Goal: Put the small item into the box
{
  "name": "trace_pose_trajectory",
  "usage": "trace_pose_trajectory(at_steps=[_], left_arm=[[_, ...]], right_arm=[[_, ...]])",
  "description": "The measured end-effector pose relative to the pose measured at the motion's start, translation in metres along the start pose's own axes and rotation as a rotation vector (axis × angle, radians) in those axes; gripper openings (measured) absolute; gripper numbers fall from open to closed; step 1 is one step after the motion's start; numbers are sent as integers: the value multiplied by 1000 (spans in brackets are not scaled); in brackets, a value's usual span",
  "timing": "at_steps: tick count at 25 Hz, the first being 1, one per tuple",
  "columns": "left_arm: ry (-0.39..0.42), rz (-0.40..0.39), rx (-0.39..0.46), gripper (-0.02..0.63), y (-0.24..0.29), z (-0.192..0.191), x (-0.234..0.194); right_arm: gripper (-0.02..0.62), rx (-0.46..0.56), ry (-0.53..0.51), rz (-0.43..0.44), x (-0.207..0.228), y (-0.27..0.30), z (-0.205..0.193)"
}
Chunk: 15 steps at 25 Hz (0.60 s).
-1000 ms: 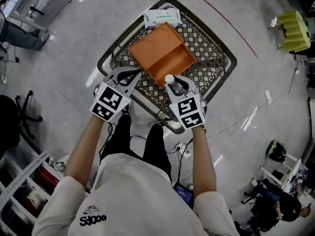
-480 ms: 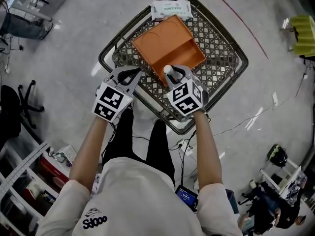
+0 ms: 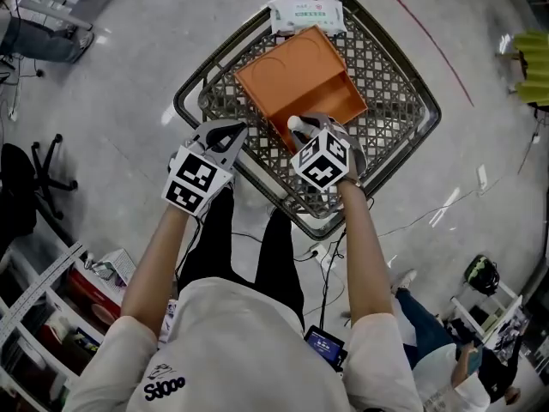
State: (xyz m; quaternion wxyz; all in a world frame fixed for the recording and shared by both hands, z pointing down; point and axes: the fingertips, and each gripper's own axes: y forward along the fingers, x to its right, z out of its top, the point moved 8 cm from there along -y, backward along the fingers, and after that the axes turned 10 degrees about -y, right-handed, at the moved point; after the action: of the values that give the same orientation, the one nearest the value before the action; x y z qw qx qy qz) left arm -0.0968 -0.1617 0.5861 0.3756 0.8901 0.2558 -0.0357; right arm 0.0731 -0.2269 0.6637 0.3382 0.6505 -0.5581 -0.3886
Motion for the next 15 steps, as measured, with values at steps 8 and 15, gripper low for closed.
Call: trace_pose_trajectory(at_steps=[8, 15], left_arm=[[-7, -9, -15, 3, 4, -3, -3], [-6, -22, -19, 3, 2, -3, 1]], right_arm=[[146, -18, 10, 45, -1, 13, 0], [164, -1, 92, 84, -5, 12, 0]])
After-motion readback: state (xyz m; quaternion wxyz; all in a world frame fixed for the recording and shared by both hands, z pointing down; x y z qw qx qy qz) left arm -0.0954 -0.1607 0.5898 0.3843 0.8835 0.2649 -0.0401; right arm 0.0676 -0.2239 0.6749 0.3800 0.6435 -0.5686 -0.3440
